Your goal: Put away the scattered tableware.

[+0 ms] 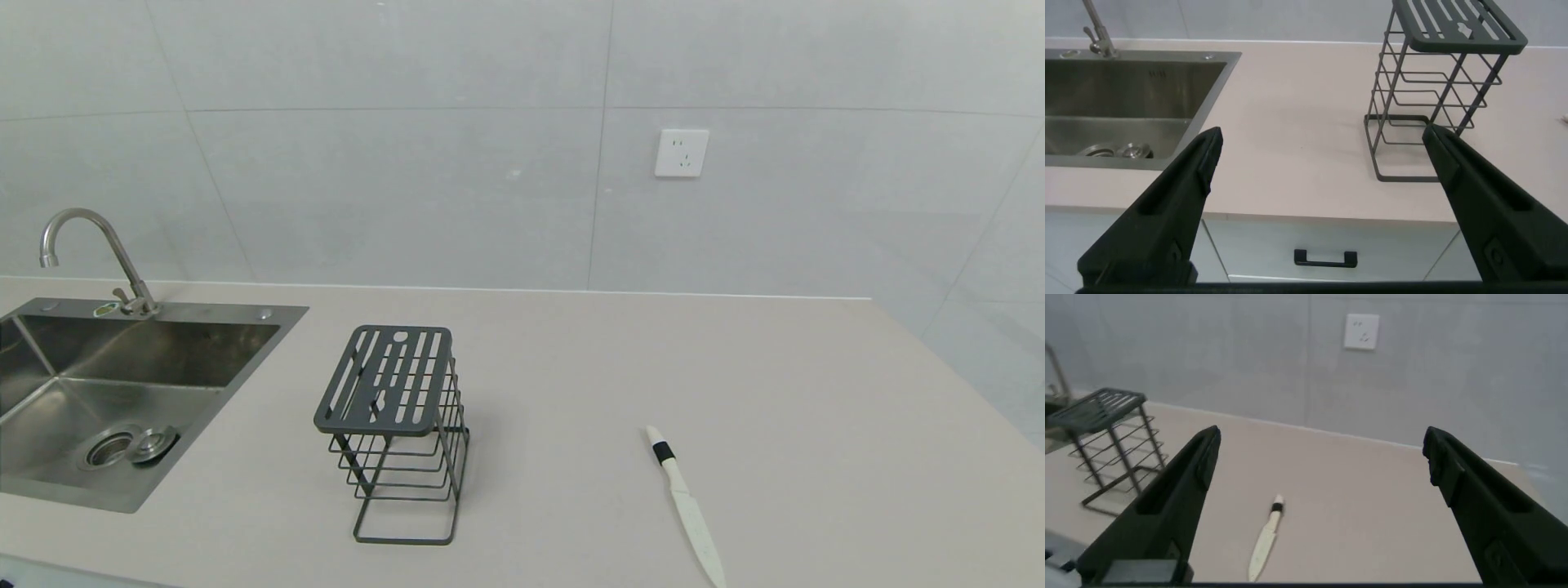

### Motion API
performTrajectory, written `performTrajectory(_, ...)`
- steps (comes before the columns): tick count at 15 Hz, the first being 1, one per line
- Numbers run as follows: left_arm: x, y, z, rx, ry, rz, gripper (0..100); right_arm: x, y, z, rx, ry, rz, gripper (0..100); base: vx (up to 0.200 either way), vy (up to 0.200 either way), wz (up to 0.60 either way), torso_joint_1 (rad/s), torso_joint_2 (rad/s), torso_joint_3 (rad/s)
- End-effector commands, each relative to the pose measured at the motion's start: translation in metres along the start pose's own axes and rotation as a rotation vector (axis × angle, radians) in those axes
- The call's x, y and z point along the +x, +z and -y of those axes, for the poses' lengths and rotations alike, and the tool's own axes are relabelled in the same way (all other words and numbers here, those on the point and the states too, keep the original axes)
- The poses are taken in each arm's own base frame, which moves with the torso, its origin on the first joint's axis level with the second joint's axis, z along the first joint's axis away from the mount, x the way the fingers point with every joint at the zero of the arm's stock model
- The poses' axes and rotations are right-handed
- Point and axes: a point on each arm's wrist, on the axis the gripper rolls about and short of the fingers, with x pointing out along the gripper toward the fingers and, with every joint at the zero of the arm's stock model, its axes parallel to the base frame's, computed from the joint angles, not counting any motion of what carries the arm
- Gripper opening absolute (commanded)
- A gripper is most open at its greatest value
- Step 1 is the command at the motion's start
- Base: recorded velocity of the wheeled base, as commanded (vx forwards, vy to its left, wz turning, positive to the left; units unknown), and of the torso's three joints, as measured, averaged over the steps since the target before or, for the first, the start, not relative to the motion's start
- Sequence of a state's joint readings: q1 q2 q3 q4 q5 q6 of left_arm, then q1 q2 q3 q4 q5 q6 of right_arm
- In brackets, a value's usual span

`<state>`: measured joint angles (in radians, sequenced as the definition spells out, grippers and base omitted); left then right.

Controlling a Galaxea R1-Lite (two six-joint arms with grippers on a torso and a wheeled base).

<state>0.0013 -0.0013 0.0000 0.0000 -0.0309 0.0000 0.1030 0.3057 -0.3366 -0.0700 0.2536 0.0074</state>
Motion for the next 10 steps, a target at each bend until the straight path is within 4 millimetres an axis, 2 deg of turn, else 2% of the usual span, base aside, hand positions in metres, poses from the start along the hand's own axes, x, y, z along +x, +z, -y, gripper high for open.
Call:
performTrajectory(1,0.000,0.000,0.000,0.000,0.000,-0.001,100,0.041,0.008,0.007,0.052,0.115,-0.193,100,0.000,0.000,0.00,0.000,0.00,0.000)
performTrajectory(4,0.000,0.000,0.000,0.000,0.000,-0.001,100,0.081,0.004,0.012,0.081,0.151,-0.346,100,0.000,0.000,0.00,0.000,0.00,0.000)
performTrajectory(7,0.000,0.000,0.000,0.000,0.000,-0.001,100,0.105,-0.009,0.014,0.110,0.197,-0.473,100,0.000,0.000,0.00,0.000,0.00,0.000)
performTrajectory(10,0.000,0.000,0.000,-0.003,0.002,-0.001,100,0.125,-0.022,0.012,0.047,0.251,-0.574,100,0.000,0.000,0.00,0.000,0.00,0.000)
